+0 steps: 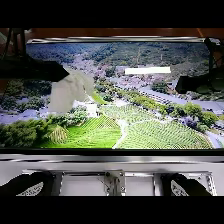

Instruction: Fold the shirts.

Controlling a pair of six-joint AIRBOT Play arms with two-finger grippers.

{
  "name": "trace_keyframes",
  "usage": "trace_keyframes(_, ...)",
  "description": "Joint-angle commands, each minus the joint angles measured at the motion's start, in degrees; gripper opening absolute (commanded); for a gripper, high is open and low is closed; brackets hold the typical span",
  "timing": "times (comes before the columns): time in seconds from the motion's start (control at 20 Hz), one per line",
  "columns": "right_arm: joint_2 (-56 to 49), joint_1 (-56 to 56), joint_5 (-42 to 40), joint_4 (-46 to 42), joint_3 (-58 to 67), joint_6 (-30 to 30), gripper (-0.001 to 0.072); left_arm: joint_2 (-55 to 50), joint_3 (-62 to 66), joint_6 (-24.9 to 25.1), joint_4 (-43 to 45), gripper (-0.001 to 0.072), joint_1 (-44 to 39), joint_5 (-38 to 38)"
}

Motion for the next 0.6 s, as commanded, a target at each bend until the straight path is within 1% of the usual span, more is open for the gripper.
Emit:
trace_keyframes(0.0,0.0,0.0,9.6,-1.8,6.4,-3.9,0.0674,1.4,-5.2,-5.9,-1.1,0.0035,-16.3,4.7)
trace_keyframes(0.15,0.0,0.0,17.6,-3.7,7.0,-5.3,0.0674,-3.8,-11.2,-10.4,-1.1,0.0035,-29.1,16.0)
trace_keyframes(0.25,0.0,0.0,19.2,-4.7,7.0,-5.4,0.0673,-10.2,-11.8,-11.9,-1.4,0.0038,-34.4,21.1)
trace_keyframes(0.3,0.0,0.0,19.1,-4.7,7.0,-5.4,0.0674,-13.0,-11.5,-11.9,-2.6,0.0146,-35.3,22.8)
trace_keyframes(0.35,0.0,0.0,18.9,-4.7,7.0,-5.4,0.0674,-15.4,-10.9,-11.9,-5.0,0.0494,-35.2,23.5)
trace_keyframes(0.4,0.0,0.0,18.7,-4.8,7.0,-5.4,0.0673,-17.0,-9.9,-11.9,-7.6,0.0713,-33.9,23.0)
trace_keyframes(0.45,0.0,0.0,18.7,-5.2,7.0,-5.4,0.0674,-17.5,-8.6,-11.8,-9.7,0.072,-31.5,21.0)
trace_keyframes(0.5,0.0,0.0,18.7,-5.8,7.0,-5.4,0.0674,-17.3,-7.5,-11.1,-9.8,0.072,-28.7,18.2)
trace_keyframes(0.55,0.0,0.0,18.3,-6.4,6.8,-5.4,0.0674,-16.5,-6.2,-8.8,-9.8,0.0719,-25.0,14.1)
